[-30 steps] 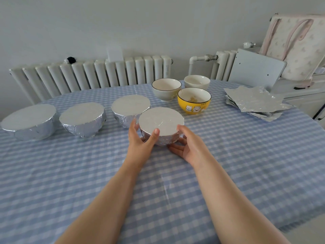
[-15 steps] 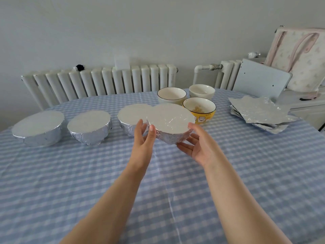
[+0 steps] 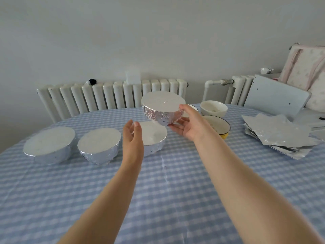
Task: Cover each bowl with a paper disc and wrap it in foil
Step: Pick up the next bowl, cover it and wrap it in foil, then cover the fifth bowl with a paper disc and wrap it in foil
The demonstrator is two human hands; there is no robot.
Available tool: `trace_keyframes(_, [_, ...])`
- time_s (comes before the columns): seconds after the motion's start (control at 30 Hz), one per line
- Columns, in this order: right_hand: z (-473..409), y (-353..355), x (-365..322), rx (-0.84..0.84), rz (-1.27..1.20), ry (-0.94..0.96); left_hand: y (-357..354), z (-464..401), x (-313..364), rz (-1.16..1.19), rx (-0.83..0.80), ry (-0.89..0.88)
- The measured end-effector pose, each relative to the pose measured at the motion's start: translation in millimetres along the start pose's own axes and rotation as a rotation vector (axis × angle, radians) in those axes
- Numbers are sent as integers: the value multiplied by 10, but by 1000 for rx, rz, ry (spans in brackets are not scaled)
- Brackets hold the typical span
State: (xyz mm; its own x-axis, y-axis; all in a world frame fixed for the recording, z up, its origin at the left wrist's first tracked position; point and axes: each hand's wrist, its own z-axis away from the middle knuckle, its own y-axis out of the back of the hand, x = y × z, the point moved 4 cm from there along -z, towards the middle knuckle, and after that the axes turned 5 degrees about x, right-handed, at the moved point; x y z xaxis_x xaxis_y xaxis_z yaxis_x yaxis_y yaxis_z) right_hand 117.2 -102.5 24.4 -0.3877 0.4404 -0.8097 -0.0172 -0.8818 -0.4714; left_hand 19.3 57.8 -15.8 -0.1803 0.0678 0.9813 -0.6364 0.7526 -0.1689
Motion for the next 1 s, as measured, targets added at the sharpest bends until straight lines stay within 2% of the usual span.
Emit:
trace_keyframes(0.27, [-845,-490,35,8,218,-79,57,-306,57,-40,55,-70])
trace_keyframes(0.43, [-1260,-621,151,31,287,-25,135,-400,52,-95,39,-129])
trace_keyframes(0.6, [-1478,-692,260,54,430,1,194,-477,-12,-210,-3,-168])
trace_keyframes(1.0, [-1533,-560,490,69,527,-123,223,-622,-108,-205,11,-152])
